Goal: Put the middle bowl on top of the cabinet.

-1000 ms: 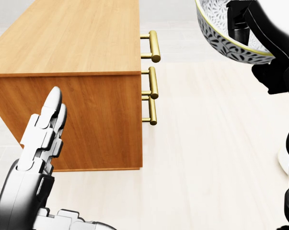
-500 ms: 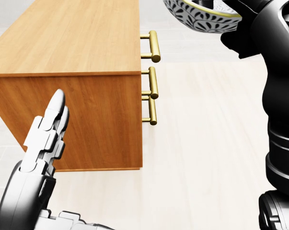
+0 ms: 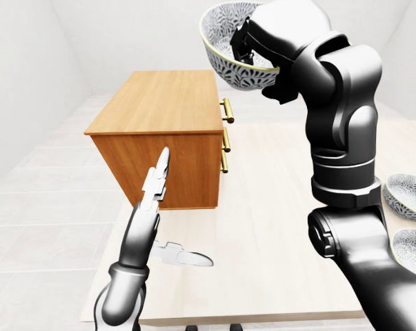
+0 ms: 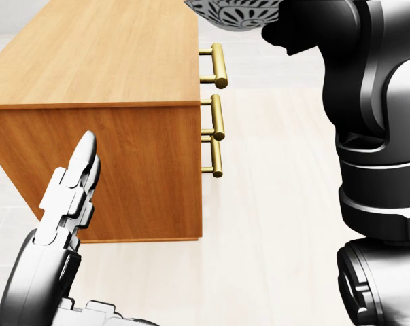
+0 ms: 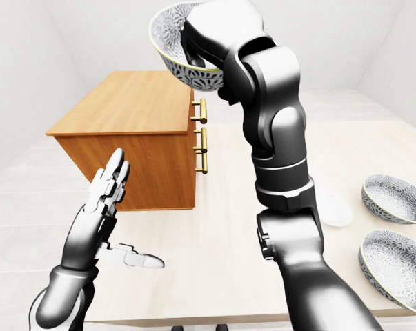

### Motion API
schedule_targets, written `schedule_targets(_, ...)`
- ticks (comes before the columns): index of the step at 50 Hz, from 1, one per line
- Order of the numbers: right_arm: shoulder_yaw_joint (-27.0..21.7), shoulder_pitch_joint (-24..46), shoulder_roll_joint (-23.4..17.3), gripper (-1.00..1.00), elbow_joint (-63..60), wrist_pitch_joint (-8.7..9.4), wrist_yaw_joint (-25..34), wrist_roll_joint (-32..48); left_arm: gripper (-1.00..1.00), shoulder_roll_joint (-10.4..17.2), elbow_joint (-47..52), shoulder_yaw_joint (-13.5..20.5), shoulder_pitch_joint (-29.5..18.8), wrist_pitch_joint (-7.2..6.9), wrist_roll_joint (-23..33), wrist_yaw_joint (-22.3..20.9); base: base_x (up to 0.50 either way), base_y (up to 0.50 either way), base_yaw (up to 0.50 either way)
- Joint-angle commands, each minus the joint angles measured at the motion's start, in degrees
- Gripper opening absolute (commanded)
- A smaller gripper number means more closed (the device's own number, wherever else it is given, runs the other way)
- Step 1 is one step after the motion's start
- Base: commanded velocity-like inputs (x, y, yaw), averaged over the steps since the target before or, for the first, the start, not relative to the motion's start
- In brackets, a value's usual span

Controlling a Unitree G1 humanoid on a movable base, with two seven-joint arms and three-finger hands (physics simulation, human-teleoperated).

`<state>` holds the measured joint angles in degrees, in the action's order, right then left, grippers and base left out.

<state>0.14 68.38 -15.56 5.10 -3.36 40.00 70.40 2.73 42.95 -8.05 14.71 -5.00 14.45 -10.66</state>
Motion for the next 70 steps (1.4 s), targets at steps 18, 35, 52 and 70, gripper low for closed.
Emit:
schedule_targets(18,1.41,11.23,5.76,-1.00,11.52,-1.07,0.00,-1.44,1.00,-0.09,0.12,0.12,0.04,0.00,-0.23,-0.40,0.00,0.00,0.00)
schedule_targets(35,2.66,18.13,9.04,-1.00,21.75,-1.64,0.00,-2.69,1.00,0.09,-0.36,-0.07,0.25,0.00,0.01,-0.62,0.00,0.00,0.00)
schedule_targets(52,3.83,22.83,11.78,-1.00,30.11,-1.64,-1.50,-2.88,1.00,0.03,-0.69,0.00,-0.08,0.00,-0.25,-0.99,0.00,0.00,0.00)
schedule_targets(70,5.35,24.11,15.42,-1.00,41.39,-1.64,-9.85,-2.14,1.00,0.12,-0.38,-0.40,0.15,0.00,0.23,-1.32,0.00,0.00,0.00)
